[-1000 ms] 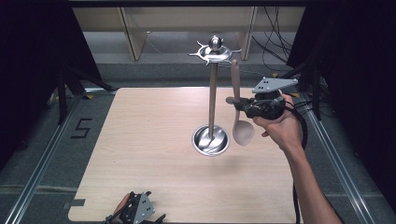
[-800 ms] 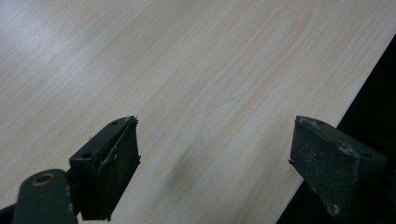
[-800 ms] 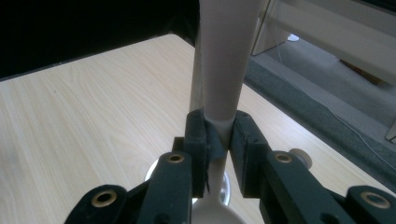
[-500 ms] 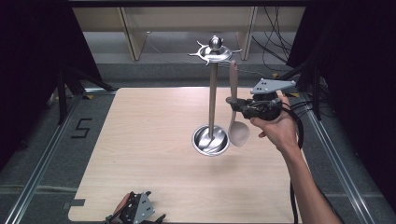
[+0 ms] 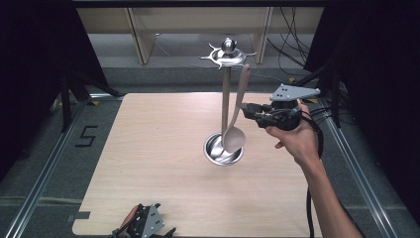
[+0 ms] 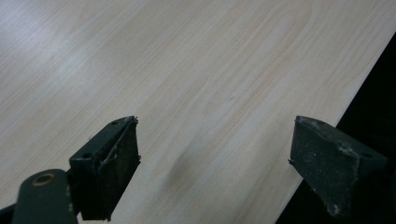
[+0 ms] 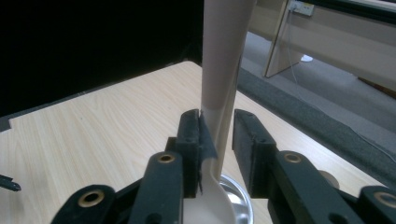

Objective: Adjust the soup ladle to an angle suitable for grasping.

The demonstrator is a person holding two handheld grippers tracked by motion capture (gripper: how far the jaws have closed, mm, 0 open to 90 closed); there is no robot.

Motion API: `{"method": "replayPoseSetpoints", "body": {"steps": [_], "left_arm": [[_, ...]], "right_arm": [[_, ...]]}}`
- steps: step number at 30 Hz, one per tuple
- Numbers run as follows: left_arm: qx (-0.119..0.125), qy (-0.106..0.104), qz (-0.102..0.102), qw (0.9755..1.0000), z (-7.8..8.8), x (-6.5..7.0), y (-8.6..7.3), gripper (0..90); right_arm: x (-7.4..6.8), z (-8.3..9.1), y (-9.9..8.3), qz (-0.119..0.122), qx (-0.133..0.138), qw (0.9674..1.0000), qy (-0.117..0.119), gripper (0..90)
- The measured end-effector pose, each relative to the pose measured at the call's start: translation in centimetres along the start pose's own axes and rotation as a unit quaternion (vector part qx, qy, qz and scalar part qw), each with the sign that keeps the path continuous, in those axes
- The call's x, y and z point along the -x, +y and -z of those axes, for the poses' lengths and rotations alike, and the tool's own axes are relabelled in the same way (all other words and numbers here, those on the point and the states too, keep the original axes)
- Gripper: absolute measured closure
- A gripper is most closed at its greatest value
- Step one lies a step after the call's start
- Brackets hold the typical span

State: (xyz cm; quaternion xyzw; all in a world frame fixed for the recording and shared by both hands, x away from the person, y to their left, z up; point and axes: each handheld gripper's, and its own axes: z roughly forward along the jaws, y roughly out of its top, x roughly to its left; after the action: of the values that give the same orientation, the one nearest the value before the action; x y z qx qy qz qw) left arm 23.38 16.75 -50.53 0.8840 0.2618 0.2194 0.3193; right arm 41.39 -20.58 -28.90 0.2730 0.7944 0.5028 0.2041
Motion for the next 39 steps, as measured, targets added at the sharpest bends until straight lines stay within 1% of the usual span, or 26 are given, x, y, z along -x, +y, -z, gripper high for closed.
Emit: {"method": "replayPoseSetpoints", "body": {"steps": [3,4,5,7,8,10,11,12,14,16,17,18,19,20,21,22,24,25,26,28,29,31,34,35,37,39], "left_arm": [[-0.003,-0.003,-0.004,1.0000,0.0,0.0,0.0,14.8],[-0.003,-0.002,-0.003,1.0000,0.0,0.0,0.0,14.8],[-0.002,-0.003,-0.004,1.0000,0.0,0.0,0.0,14.8],[-0.002,-0.003,-0.003,1.0000,0.0,0.0,0.0,14.8],[-0.002,-0.003,-0.003,1.0000,0.0,0.0,0.0,14.8],[-0.002,-0.004,-0.001,1.0000,0.0,0.0,0.0,14.8],[-0.003,0.003,-0.003,1.0000,-0.1,0.0,0.0,14.8],[-0.003,0.008,-0.004,1.0000,-0.1,0.1,0.0,14.8],[-0.003,0.007,-0.003,1.0000,-0.1,0.1,0.0,14.8],[-0.002,0.006,-0.003,1.0000,-0.1,0.0,0.0,14.8],[-0.002,0.007,-0.002,1.0000,-0.1,0.0,0.0,14.8],[-0.002,0.007,-0.002,1.0000,-0.1,0.0,0.0,14.8],[-0.002,0.003,-0.001,1.0000,-0.1,0.0,0.0,14.8],[-0.002,0.003,-0.001,1.0000,-0.1,0.0,0.0,14.8],[0.000,0.001,-0.001,1.0000,0.0,0.0,0.0,14.8],[0.000,0.001,-0.001,1.0000,0.0,0.1,0.0,14.8],[-0.002,0.005,-0.002,1.0000,-0.1,0.0,0.0,14.8],[-0.002,0.005,-0.002,1.0000,-0.1,0.1,0.0,14.8],[-0.002,0.006,-0.002,1.0000,-0.1,0.1,0.0,14.8],[-0.002,0.007,-0.003,1.0000,-0.1,0.1,0.0,14.8],[-0.002,0.007,-0.002,1.0000,-0.1,0.1,0.0,14.8],[-0.003,0.007,-0.003,1.0000,-0.1,0.1,0.0,14.8],[-0.003,0.007,-0.002,1.0000,-0.1,0.1,0.0,14.8],[-0.003,0.007,-0.003,1.0000,-0.1,0.1,-0.1,14.8],[-0.003,0.007,-0.002,1.0000,-0.1,0.1,-0.1,14.8],[-0.003,0.007,-0.002,1.0000,-0.1,0.1,-0.1,14.8]], "right_arm": [[-0.1,0.4,-0.2,-0.001,0.005,1.0000,-0.001,69.5],[-0.1,0.6,-0.2,0.006,0.001,1.0000,-0.002,69.0],[-0.3,0.9,-0.4,-0.007,-0.001,1.0000,-0.003,68.9],[-0.3,1.2,-0.6,0.000,0.004,1.0000,0.001,67.5],[-0.5,1.3,-0.8,-0.001,0.005,1.0000,-0.002,66.8],[-0.6,1.8,-1.1,0.015,-0.002,0.9998,-0.008,64.5],[-0.7,2.0,-1.4,0.018,0.000,0.9997,-0.017,63.5],[-0.8,2.2,-1.6,0.017,-0.003,0.9997,-0.017,62.2],[-0.9,2.6,-2.0,0.014,-0.003,0.9996,-0.025,60.1],[-1.0,3.0,-2.4,0.008,-0.005,0.9996,-0.025,58.5],[-0.9,3.1,-2.5,0.015,-0.002,0.9995,-0.026,57.3],[-0.9,3.1,-2.5,0.015,-0.002,0.9995,-0.026,57.3],[-0.9,3.4,-2.9,0.015,-0.006,0.9994,-0.030,53.9],[-1.2,3.5,-3.1,0.002,-0.005,0.9994,-0.033,52.7],[-1.2,3.5,-3.1,0.002,-0.005,0.9994,-0.033,52.7],[-1.2,3.8,-3.5,0.015,-0.006,0.9991,-0.040,50.4],[-1.4,3.9,-4.0,0.013,-0.006,0.9992,-0.036,49.5],[-1.6,4.0,-4.2,0.004,-0.008,0.9995,-0.031,49.1],[-1.5,4.1,-4.5,0.015,-0.003,0.9993,-0.035,49.0],[-1.7,4.1,-4.7,0.007,-0.002,0.9994,-0.033,49.0],[-1.7,4.1,-4.9,0.018,0.003,0.9991,-0.039,48.8],[-1.9,4.1,-5.5,0.014,-0.011,0.9993,-0.032,47.3],[-2.1,4.1,-5.9,0.011,-0.010,0.9992,-0.038,47.2],[-2.1,4.1,-6.2,0.019,-0.010,0.9989,-0.041,47.2],[-2.3,4.2,-6.6,0.023,-0.009,0.9985,-0.050,47.2],[-2.4,4.3,-6.9,0.025,-0.014,0.9985,-0.047,46.8]]}}
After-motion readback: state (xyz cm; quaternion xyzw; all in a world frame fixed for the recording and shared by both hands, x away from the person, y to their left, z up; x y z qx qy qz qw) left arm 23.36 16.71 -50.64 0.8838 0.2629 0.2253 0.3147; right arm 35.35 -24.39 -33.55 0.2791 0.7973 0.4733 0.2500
